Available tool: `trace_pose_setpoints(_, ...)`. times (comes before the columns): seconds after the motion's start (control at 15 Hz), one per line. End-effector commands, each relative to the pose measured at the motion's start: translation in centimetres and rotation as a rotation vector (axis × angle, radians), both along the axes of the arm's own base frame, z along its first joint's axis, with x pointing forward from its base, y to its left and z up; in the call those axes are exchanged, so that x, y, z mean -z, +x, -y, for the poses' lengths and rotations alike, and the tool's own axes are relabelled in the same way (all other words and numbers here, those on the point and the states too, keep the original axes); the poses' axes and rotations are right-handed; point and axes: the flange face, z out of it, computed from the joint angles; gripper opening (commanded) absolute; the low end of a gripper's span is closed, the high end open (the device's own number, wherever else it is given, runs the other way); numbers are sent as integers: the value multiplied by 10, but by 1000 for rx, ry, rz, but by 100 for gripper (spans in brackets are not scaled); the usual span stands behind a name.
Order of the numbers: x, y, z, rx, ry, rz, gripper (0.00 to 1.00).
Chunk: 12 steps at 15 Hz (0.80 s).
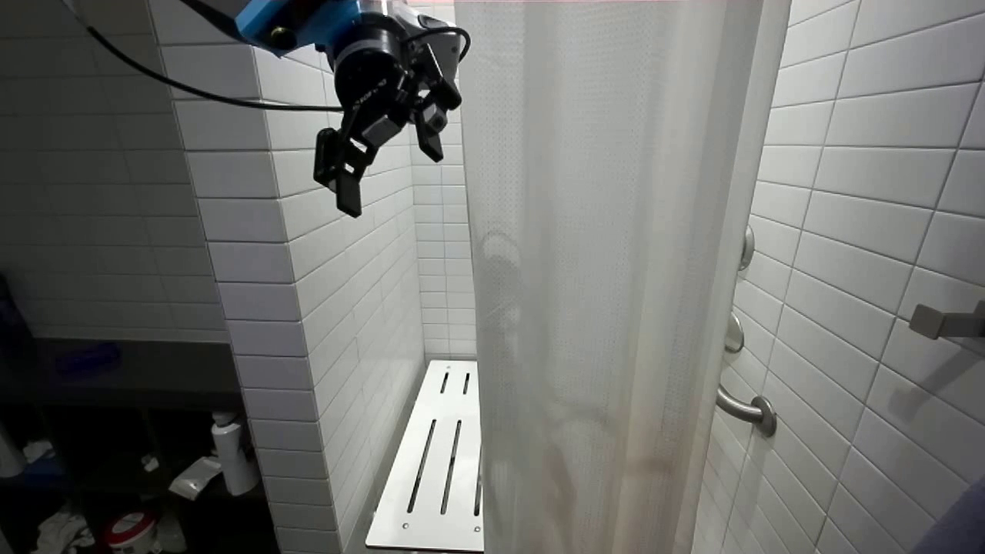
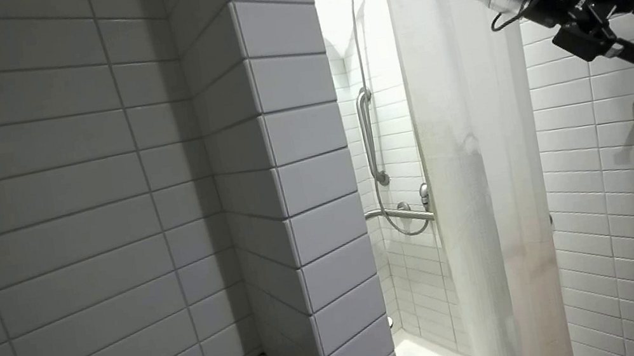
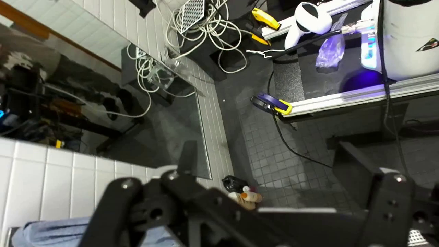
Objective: Draw the shower curtain to the left.
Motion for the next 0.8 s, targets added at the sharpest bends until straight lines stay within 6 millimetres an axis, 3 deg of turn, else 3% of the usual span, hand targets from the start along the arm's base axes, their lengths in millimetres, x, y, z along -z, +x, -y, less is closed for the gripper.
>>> trace_pose_setpoints(0.0,-5,11,-4,109,-83,-3,100)
trace_pose_setpoints(0.73,-4,19,-3,479,-453,94,100)
